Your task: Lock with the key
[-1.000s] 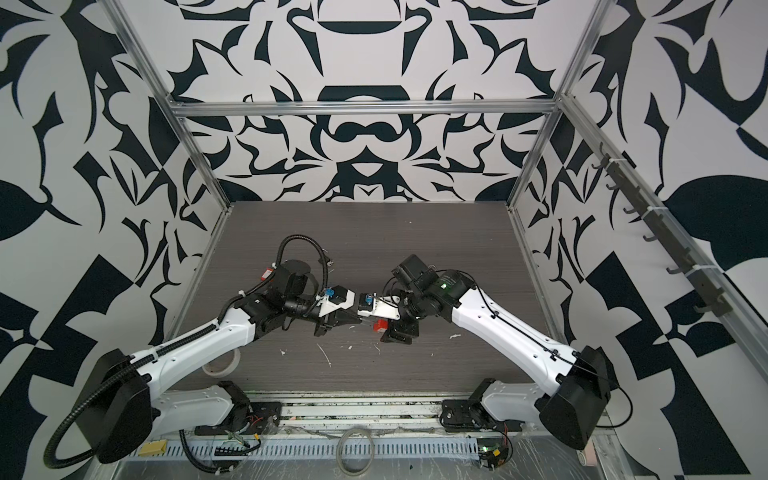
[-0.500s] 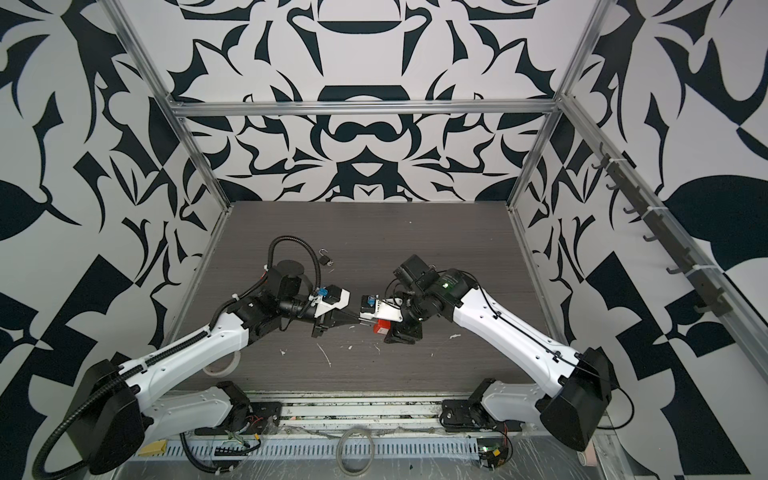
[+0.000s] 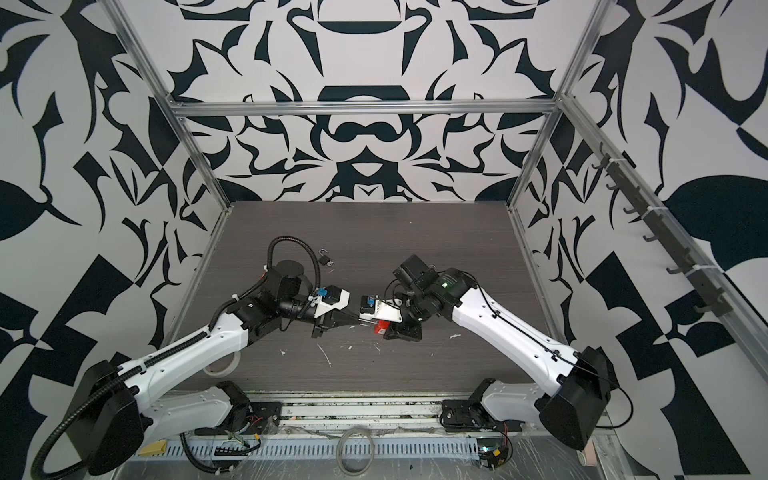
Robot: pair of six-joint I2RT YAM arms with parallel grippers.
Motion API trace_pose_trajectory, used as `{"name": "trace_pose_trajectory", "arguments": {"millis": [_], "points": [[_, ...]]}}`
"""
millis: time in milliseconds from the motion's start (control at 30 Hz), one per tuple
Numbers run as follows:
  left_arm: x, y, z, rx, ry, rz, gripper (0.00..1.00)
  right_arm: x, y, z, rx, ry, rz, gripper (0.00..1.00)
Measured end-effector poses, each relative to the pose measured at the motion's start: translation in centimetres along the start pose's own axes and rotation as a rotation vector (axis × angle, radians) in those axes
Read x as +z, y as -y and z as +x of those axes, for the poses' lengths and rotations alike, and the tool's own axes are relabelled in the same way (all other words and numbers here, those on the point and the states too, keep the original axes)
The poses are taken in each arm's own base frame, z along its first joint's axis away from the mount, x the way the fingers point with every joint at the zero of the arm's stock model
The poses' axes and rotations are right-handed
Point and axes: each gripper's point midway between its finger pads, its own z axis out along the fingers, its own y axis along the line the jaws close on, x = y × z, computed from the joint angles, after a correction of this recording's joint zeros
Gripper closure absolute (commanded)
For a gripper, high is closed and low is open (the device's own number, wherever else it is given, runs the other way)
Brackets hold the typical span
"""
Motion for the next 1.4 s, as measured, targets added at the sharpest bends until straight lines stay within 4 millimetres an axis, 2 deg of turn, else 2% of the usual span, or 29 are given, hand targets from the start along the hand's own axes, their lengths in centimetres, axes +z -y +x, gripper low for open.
{"name": "trace_pose_trajectory", "arguments": {"millis": [233,267,300,333,400,500,833,967,1100,1167,1400], "points": [[0.1,0.2,0.0,-0.001,0.001,0.005,1.00,0.0,0.0,0.0,0.001,0.001,0.000,0.83],[0.0,0.2,-0.1,-0.001,0.001,0.004,0.95,0.0,0.0,0.0,0.001,0.001,0.000,0.83],[0.0,0.2,-0.1,-0.001,-0.001,0.000,0.81,0.0,0.0,0.0,0.001,0.001,0.001,0.83],[0.0,0.2,-0.1,-0.003,-0.001,-0.002,0.74,-0.1,0.0,-0.1,0.000,0.003,0.002,0.83],[-0.2,0.3,-0.3,0.003,-0.002,-0.007,0.69,-0.1,0.0,-0.1,-0.001,0.005,0.004,0.83],[-0.6,0.5,-0.5,0.013,-0.007,-0.018,0.68,-0.1,0.0,-0.1,-0.001,0.004,0.002,0.84],[-0.7,0.6,0.7,0.000,-0.057,-0.037,0.77,-0.1,-0.1,0.0,0.001,0.001,0.000,0.84],[-0.7,0.5,0.8,-0.003,-0.062,-0.036,0.88,-0.2,0.0,-0.1,0.000,0.003,0.001,0.84],[-0.5,0.5,1.0,-0.008,-0.067,-0.031,0.94,-0.2,-0.1,-0.1,0.002,0.001,-0.001,0.85],[-0.4,0.6,1.0,-0.007,-0.070,-0.027,0.99,-0.2,-0.1,-0.1,0.002,-0.001,-0.002,0.88],[0.0,0.6,1.0,-0.023,-0.072,-0.014,1.00,-0.2,-0.1,0.2,0.002,-0.011,0.001,0.91]]}}
